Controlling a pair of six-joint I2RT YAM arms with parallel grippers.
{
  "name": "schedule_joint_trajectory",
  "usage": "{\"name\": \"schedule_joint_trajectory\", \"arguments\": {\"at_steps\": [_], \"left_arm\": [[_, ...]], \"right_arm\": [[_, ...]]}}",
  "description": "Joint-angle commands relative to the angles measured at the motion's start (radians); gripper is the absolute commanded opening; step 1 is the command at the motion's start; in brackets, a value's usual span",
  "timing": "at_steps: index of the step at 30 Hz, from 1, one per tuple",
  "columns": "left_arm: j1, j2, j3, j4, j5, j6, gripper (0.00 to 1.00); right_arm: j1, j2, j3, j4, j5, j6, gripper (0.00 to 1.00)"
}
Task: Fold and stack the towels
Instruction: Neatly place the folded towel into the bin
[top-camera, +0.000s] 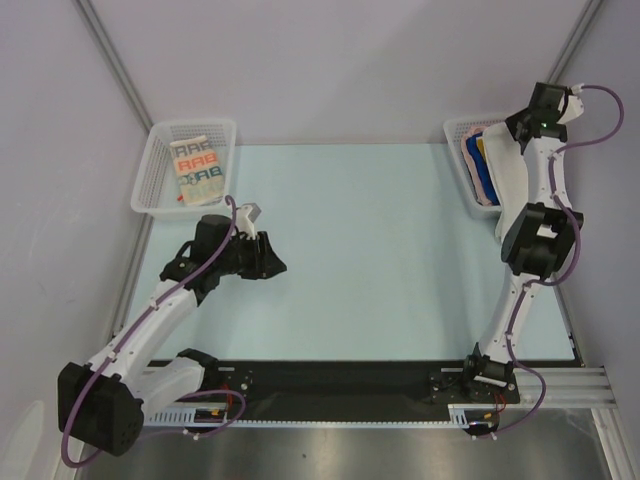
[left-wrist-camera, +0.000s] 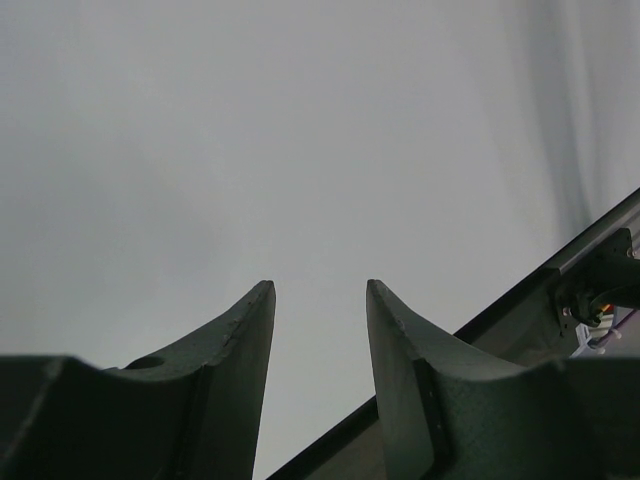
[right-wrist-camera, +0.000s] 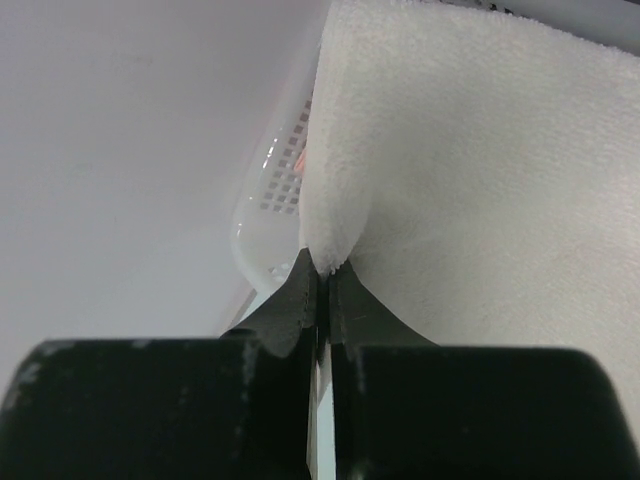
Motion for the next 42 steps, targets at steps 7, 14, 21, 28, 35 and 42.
{"name": "schedule_joint_trajectory", "arguments": {"at_steps": [7, 14, 21, 28, 35, 42], "left_arm": [[0.002, 0.019, 0.033, 0.01, 0.007, 0.027, 0.47], [0.002, 0.03, 0.036, 0.011, 0.004, 0.027, 0.47], [0.002, 0.042, 0.037, 0.013, 0.004, 0.029, 0.47], [0.0, 0.054, 0.041, 0.011, 0.005, 0.03, 0.47], [0.002, 0.063, 0.041, 0.011, 0.005, 0.03, 0.47], [0.002, 0.077, 0.044, 0.011, 0.01, 0.032, 0.46]], "right_arm": [[0.012, 0.056, 0.155, 0.096, 0.026, -0.021, 0.0], [0.016, 0.102, 0.192, 0.148, 0.0, -0.03, 0.0], [0.03, 0.142, 0.229, 0.197, -0.002, -0.038, 0.0], [0.041, 0.165, 0.233, 0.24, 0.015, -0.049, 0.0], [0.049, 0.187, 0.25, 0.263, 0.037, -0.044, 0.0], [0.055, 0.211, 0.262, 0.283, 0.049, -0.043, 0.0]]}}
